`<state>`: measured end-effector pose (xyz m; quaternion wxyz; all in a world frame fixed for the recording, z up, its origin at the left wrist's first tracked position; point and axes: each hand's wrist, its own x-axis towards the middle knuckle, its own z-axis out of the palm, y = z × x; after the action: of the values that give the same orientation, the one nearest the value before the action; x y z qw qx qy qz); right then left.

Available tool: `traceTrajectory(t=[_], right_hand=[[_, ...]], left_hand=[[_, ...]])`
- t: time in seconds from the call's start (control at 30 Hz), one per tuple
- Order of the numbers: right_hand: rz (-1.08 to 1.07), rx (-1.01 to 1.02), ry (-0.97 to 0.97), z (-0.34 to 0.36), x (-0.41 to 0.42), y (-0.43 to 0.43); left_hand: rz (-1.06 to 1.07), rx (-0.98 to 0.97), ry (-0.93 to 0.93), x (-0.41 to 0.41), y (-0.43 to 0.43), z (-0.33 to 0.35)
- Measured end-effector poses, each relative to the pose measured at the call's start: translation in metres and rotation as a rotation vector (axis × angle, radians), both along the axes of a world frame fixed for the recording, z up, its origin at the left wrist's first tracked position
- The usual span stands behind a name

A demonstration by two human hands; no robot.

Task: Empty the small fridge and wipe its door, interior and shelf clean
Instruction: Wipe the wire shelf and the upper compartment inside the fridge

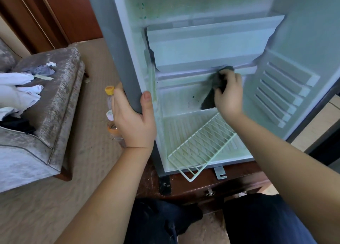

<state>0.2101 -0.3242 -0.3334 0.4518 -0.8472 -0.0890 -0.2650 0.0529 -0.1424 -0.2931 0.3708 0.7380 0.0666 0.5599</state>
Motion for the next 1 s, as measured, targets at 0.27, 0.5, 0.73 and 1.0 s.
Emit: traceTrajectory(t=[0.27, 0.5, 0.73, 1.0], right_hand=[[0.189, 0.075, -0.066, 0.004, -0.001, 0.078], [0.329, 0.164, -0.039, 0.001, -0.022, 0.136], [0.475, -0.079, 0.213, -0.032, -0.039, 0.096], [0.316, 0.239, 0.389, -0.049, -0.059, 0.074]], left_hand=[[0.024, 0.017, 0.009, 0.001, 0.000, -0.002], [0.028, 0.014, -0.005, 0.000, -0.001, -0.003], [-0.004, 0.002, -0.033, -0.001, -0.003, 0.001], [0.017, -0.040, -0.050, 0.002, -0.003, 0.001]])
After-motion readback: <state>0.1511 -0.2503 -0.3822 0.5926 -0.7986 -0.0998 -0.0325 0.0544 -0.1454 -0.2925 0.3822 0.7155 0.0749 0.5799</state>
